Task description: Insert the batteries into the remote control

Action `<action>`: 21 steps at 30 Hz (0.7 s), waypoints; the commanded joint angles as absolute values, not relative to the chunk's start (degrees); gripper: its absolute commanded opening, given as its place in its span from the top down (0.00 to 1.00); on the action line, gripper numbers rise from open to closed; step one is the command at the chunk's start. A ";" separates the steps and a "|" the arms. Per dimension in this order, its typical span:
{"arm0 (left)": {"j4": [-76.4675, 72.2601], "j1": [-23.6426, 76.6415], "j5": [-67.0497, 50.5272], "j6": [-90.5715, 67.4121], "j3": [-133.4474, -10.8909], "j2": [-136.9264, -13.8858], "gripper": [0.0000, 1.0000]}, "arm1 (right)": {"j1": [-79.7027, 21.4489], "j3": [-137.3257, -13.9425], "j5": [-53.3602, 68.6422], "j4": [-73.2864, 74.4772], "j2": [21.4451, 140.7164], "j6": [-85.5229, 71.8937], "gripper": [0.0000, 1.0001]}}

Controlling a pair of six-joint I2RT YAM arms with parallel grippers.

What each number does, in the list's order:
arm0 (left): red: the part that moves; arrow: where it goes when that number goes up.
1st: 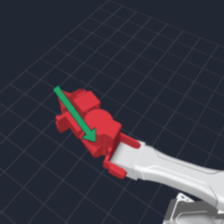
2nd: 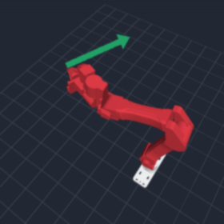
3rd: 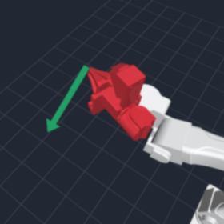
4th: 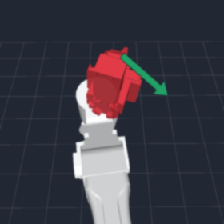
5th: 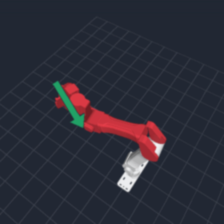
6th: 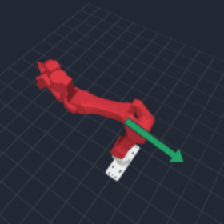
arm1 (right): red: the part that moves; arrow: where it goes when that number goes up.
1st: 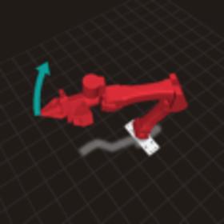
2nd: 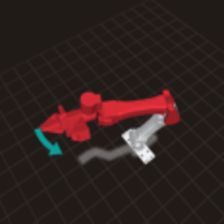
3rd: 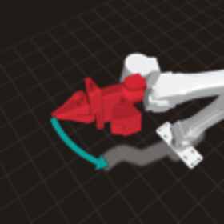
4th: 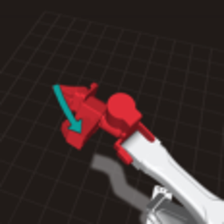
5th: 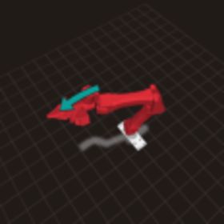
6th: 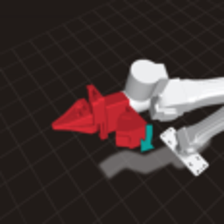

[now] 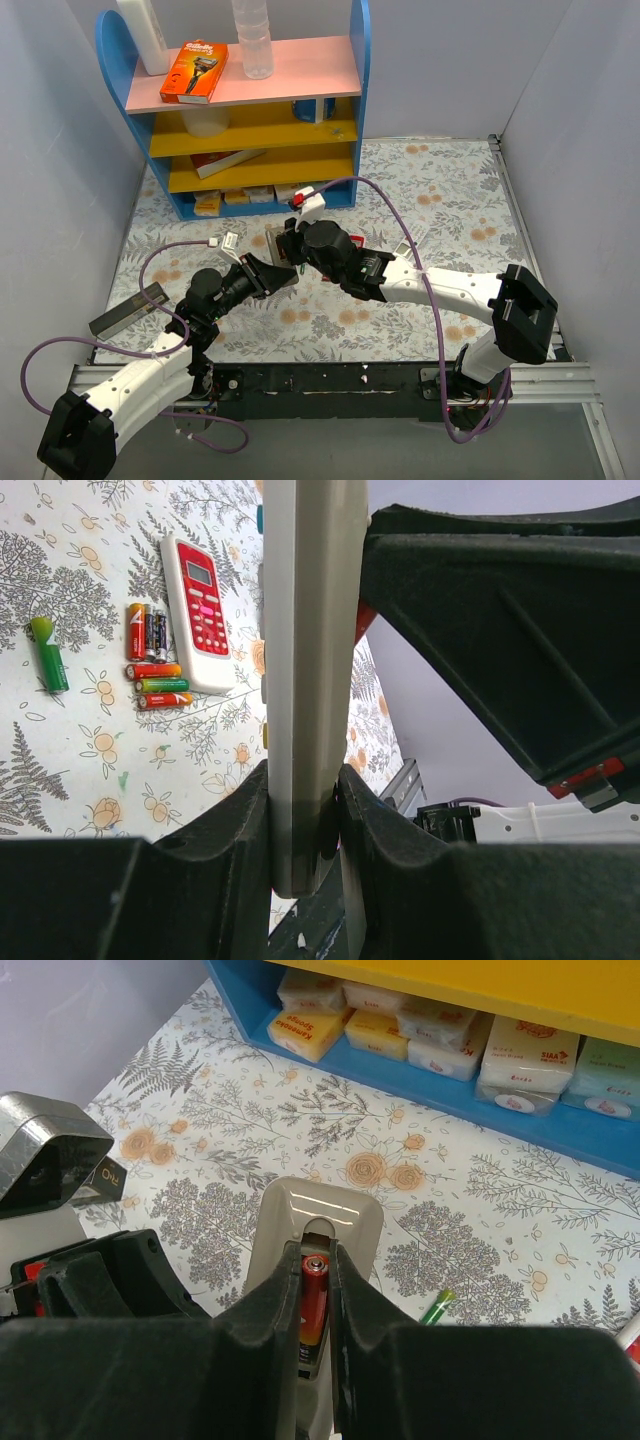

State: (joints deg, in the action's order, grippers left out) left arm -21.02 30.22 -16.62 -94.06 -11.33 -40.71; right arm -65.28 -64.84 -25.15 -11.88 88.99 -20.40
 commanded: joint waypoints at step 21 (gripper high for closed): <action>-25.22 30.50 -19.60 -93.16 -13.10 -39.99 1.00 | -64.95 -65.13 -27.95 -13.98 87.19 -19.25 0.59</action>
